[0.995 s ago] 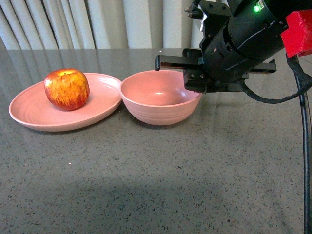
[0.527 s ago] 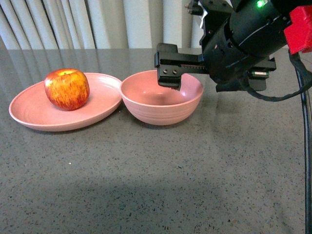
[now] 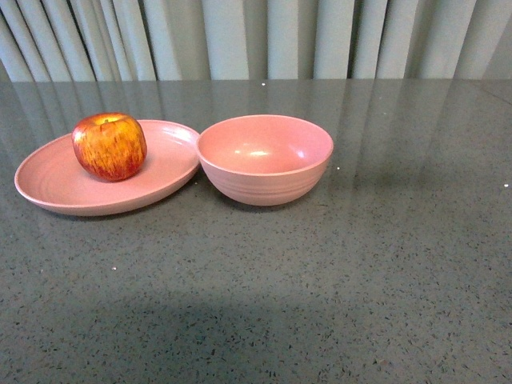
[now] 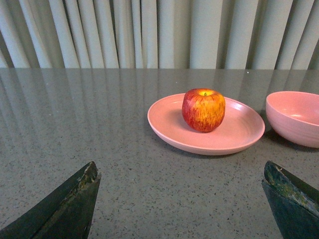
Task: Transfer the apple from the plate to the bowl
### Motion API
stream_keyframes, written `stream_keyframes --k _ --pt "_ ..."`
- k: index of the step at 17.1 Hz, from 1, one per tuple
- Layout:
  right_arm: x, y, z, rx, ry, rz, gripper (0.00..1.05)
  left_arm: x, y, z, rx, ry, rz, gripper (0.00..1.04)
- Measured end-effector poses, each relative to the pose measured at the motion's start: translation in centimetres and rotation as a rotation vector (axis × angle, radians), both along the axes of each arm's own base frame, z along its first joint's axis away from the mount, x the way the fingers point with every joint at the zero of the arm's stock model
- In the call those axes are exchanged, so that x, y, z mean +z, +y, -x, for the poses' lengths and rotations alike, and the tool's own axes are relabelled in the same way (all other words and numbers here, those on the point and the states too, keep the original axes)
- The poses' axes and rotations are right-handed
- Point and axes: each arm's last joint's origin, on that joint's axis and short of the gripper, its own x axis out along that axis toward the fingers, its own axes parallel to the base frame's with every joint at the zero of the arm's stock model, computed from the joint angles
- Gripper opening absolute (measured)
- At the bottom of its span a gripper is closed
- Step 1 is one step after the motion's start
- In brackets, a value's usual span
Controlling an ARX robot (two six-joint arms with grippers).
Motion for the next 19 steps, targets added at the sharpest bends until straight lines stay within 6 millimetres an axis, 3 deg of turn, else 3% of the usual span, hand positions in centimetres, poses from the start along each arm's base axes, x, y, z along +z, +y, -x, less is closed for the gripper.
stream_keyframes --k 4,7,8,11,15,19 --pt "-1.2 -4.4 8.8 -0.086 -0.116 0.009 0.98 0.0 0.0 0.0 0.000 0.000 0.000 0.98" --pt "-2.6 -5.7 12.5 -0.123 -0.143 0.018 0.97 0.0 0.0 0.0 0.000 0.000 0.000 0.98" --pt "-3.0 -6.2 13.3 -0.207 -0.207 0.078 0.86 0.0 0.0 0.0 0.000 0.000 0.000 0.98" --pt "-8.2 -8.0 15.2 -0.282 -0.164 0.195 0.52 0.0 0.0 0.0 0.000 0.000 0.000 0.98" --pt "-10.2 -7.8 15.4 -0.257 -0.199 0.208 0.06 0.0 0.0 0.0 0.000 0.000 0.000 0.98" --pt "-11.8 -7.9 15.4 -0.257 -0.207 0.215 0.02 0.0 0.0 0.0 0.000 0.000 0.000 0.98"
